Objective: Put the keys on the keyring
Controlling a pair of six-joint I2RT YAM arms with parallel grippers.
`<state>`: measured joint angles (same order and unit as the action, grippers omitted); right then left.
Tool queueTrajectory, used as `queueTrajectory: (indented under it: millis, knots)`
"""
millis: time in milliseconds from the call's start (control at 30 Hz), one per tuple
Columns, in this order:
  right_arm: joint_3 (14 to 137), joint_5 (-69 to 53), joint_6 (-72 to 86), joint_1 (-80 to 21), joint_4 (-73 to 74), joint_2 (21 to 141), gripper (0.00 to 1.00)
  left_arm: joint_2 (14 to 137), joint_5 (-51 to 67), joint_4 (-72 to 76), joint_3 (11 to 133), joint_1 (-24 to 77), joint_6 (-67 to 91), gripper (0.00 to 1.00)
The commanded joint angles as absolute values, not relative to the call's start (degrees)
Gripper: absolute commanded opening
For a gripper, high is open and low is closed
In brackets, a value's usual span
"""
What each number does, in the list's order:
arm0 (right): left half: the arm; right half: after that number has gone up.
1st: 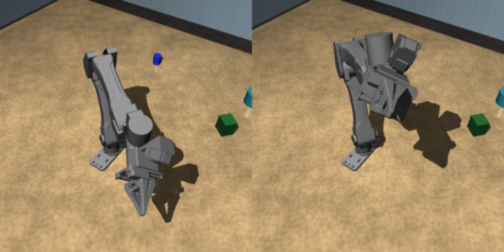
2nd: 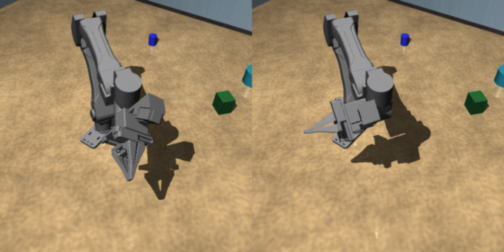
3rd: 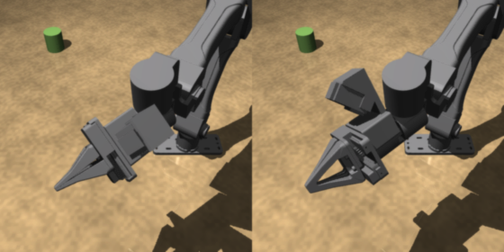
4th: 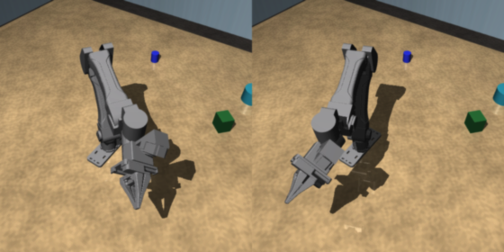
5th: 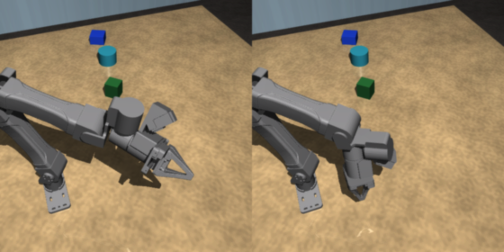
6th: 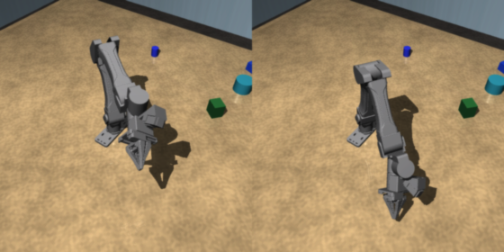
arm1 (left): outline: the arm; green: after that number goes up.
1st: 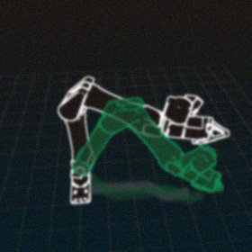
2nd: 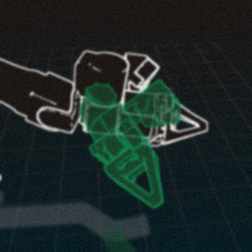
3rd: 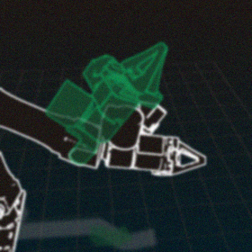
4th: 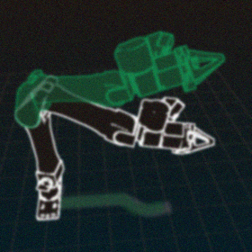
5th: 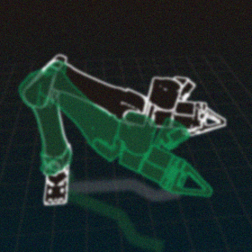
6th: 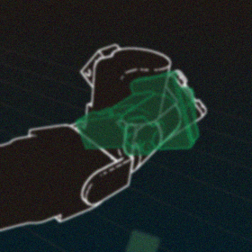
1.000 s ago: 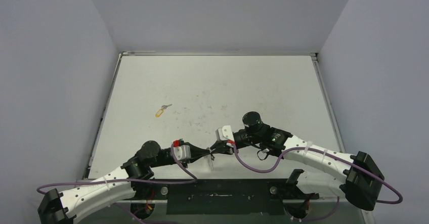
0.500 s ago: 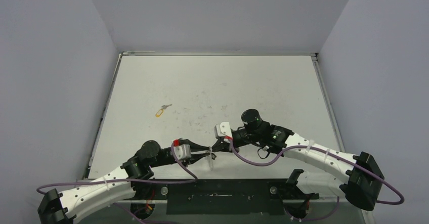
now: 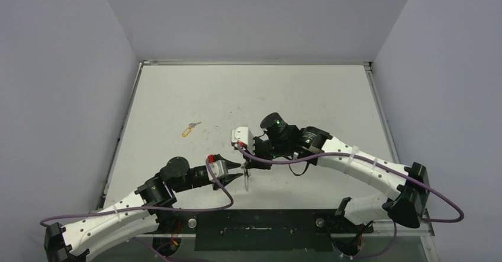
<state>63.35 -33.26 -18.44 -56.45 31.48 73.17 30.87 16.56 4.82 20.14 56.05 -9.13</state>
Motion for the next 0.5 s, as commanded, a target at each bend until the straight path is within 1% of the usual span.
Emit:
queueTrajectory:
  millis: [0, 100, 233, 467]
  knots:
    - [71.86, -27.14, -15.03, -58.18, 42.88, 79.46, 0.0, 31.62, 14.66, 0.14, 24.63, 56.3, -11.04, 0.3]
    - [74.77, -25.99, -14.4, -59.09, 45.69, 81.79, 0.0, 31.73, 14.4, -2.72, 25.5, 56.29, -12.4, 0.3]
    - [75.37, -25.21, -14.02, -59.76, 45.17, 81.94, 0.0, 31.85, 14.58, -3.89, 26.0, 56.26, -13.46, 0.3]
    - [75.72, -25.44, -13.89, -60.7, 44.43, 82.31, 0.0, 34.15, 15.23, -2.25, 26.1, 56.3, -13.82, 0.3]
